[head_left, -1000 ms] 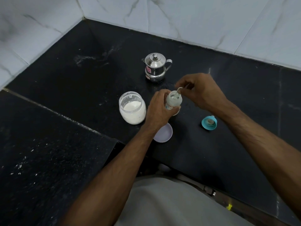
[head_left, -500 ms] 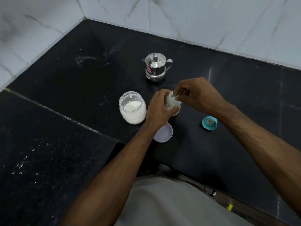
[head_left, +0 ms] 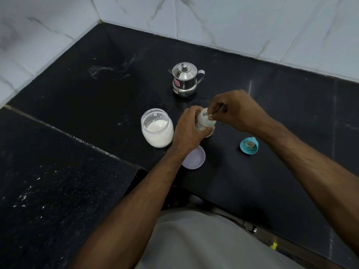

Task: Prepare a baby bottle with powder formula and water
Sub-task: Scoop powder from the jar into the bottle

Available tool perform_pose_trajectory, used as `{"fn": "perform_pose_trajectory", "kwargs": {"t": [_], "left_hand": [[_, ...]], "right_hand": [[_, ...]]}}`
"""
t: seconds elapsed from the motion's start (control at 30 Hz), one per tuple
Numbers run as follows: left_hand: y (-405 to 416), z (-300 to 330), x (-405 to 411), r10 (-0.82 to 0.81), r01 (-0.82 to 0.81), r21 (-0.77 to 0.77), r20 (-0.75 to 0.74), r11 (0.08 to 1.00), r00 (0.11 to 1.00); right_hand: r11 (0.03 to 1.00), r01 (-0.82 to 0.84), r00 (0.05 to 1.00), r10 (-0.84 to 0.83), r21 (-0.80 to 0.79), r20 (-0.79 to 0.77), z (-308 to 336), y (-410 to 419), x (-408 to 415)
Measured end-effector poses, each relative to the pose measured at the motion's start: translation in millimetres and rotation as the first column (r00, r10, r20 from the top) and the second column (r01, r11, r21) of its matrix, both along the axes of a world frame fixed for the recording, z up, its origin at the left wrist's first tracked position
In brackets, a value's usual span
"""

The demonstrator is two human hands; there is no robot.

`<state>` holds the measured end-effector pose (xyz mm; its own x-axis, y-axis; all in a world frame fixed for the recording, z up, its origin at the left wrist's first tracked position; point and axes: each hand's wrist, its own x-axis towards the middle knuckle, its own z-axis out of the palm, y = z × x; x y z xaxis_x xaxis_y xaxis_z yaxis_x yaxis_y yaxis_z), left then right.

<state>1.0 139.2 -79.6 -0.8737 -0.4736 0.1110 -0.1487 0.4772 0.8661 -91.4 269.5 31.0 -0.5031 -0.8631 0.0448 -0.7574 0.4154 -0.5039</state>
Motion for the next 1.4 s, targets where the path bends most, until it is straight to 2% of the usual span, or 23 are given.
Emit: {"fn": "perform_pose_trajectory", "kwargs": {"t": [0.07,0.13,0.2,0.3,0.43,0.6,0.87,1.4], "left_hand": [[0,0,0,0.005,-0.005,0.004,-0.011,1.000,1.000],[0,-1,1,0.009,-0.009,-0.002,-0.012,1.000,1.000],[0,0,0,0.008,-0.008,-0.004,-0.006,1.000,1.000],[0,1,0,0.005,-0.005,0.009,-0.001,1.000,1.000],[0,0,0,0.014,-0.014,0.007,-0.001,1.000,1.000],[1,-2,0,0.012,-0.012,0.018,-0.011,1.000,1.000],[4,-2,1,0.028,-0.028,0.030,-0.012,0.999,1.000],[15,-4,40,0.143,-0.141,0.156,-0.002,0.977,0.990]], "right_hand": [[0.995,0.054,0.998,-0.050,-0.079,0.041,3,0,-4],[0.984,0.085,0.996,-0.083,-0.158,0.019,1,0,-4],[0.987,0.075,0.997,-0.078,-0.142,-0.014,-4,0,-1],[0.992,0.070,0.997,-0.066,-0.109,0.043,-10,2,0],[0.939,0.200,0.978,-0.177,-0.281,0.107,-9,3,-5],[0.894,0.271,0.960,-0.223,-0.356,0.171,-14,7,-7],[0.847,0.267,0.959,-0.188,-0.459,0.212,-17,14,-4],[0.658,0.504,0.818,-0.157,-0.559,0.553,-21,8,-3]]}}
